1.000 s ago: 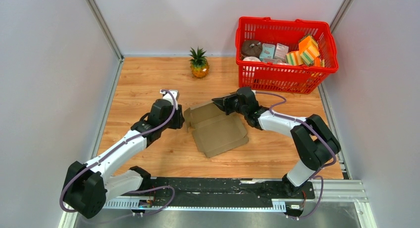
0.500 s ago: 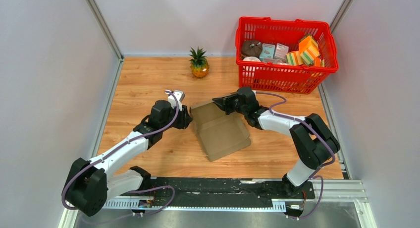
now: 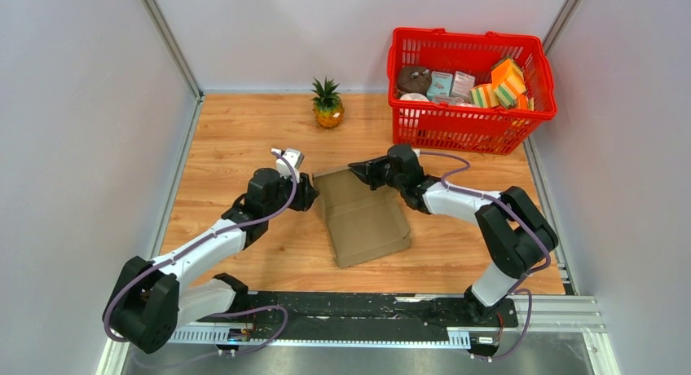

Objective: Fold the paper box

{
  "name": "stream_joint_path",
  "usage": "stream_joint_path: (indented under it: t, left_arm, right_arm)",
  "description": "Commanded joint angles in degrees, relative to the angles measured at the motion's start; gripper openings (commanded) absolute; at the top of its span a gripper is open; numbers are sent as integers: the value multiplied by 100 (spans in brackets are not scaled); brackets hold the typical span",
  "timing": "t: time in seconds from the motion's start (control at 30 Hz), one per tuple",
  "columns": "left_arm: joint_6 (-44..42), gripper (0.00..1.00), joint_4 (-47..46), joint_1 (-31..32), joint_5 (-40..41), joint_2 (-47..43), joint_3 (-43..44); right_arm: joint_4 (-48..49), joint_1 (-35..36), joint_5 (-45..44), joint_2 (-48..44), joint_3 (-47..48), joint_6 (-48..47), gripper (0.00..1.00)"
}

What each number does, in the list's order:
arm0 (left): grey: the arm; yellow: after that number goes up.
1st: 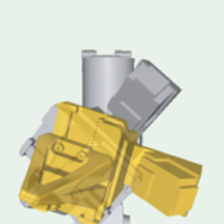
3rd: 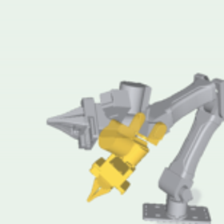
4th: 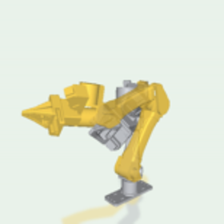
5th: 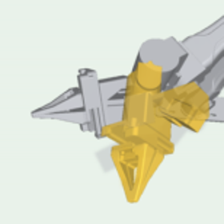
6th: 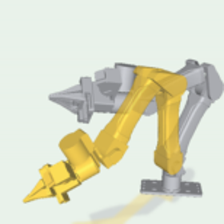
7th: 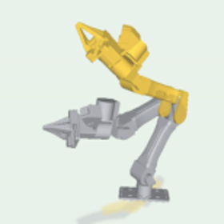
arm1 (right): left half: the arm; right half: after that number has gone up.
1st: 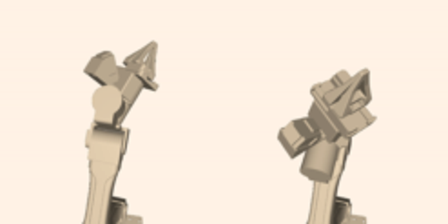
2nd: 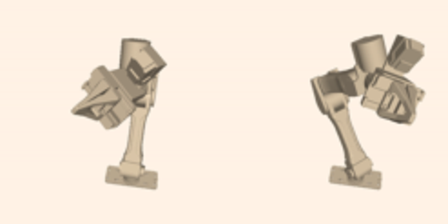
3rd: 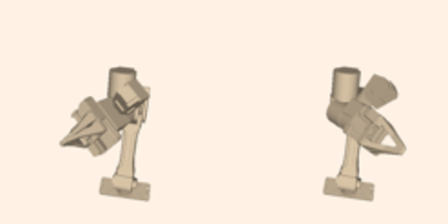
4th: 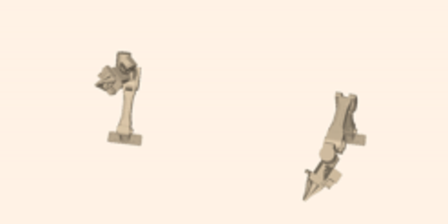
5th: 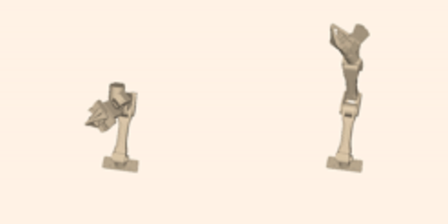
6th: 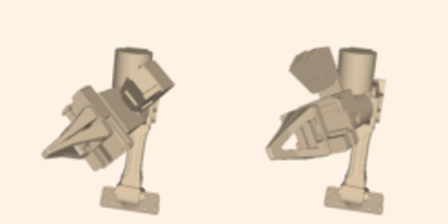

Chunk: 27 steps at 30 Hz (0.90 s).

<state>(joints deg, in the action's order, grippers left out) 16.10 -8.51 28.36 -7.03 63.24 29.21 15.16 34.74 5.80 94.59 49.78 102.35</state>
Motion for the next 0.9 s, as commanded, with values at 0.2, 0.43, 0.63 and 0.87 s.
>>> stream_joint_path:
  t: [0.2,0.43,0.63,0.87]
  left_arm:
    - [-10,49,-933,283,351,425,31]
    - [139,42,-774,407,975,803,278]
    - [306,40,-1038,407,949,1076,278]
    - [307,41,-1337,416,887,1234,146]
  right_arm:
    - [-110,226,-79,-142,-30,-153,8]
    - [-75,261,-62,-353,-223,-162,8]
    - [-100,279,-79,-406,-258,-504,4]
    - [145,279,-79,-555,-495,-531,0]
